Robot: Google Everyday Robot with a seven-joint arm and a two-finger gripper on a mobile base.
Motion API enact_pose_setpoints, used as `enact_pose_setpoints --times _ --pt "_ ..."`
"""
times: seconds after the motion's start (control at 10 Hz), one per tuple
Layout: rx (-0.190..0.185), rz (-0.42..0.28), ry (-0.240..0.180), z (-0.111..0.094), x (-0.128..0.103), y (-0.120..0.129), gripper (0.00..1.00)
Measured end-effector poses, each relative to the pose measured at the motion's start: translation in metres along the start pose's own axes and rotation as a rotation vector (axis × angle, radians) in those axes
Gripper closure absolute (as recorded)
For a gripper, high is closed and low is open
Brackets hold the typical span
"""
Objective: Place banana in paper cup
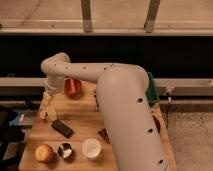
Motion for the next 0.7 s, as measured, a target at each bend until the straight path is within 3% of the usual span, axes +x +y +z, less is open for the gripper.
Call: enact_pose_setpoints --times 0.2,0.7 --pt "-0.010 -0.004 0.013 0.005 -0.001 0.002 0.27" --pt "-0.079 -0.018 0.011 0.038 -0.004 0.029 0.27"
